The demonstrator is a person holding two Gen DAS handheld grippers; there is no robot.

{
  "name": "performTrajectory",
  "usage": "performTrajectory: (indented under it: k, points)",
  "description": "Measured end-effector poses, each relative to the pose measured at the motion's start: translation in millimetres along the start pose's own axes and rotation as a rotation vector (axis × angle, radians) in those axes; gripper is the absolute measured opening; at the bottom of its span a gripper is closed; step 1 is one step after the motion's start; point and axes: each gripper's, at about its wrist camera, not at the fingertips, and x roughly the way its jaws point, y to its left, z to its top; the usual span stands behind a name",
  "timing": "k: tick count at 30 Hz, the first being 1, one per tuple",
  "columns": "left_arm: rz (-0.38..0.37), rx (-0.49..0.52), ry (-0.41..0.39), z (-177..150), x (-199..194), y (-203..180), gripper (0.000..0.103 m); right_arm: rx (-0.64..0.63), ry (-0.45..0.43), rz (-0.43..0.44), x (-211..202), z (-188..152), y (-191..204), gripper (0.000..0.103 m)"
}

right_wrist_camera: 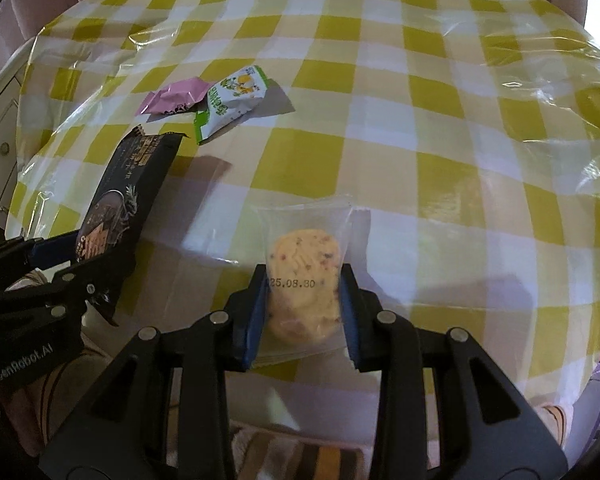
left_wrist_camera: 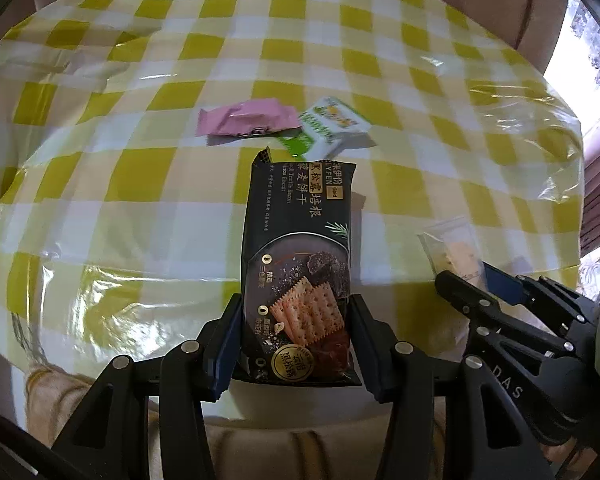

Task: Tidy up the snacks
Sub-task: 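Lift both snacks and carry them over the white box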

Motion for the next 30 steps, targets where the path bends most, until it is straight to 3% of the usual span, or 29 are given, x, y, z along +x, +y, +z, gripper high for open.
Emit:
performTrajectory:
  k: [8,30]
  points:
    - [-0.048,0.016,-0.051,-15,-23,-32,0.051,0.063,-0.047,0.009,-30,-11,-21,0.038]
    - [-0.166,0.149,-0.075,-35,-42,-124,0.051,0.205,-0.126,-0.037,-93,-59,-103,0.038]
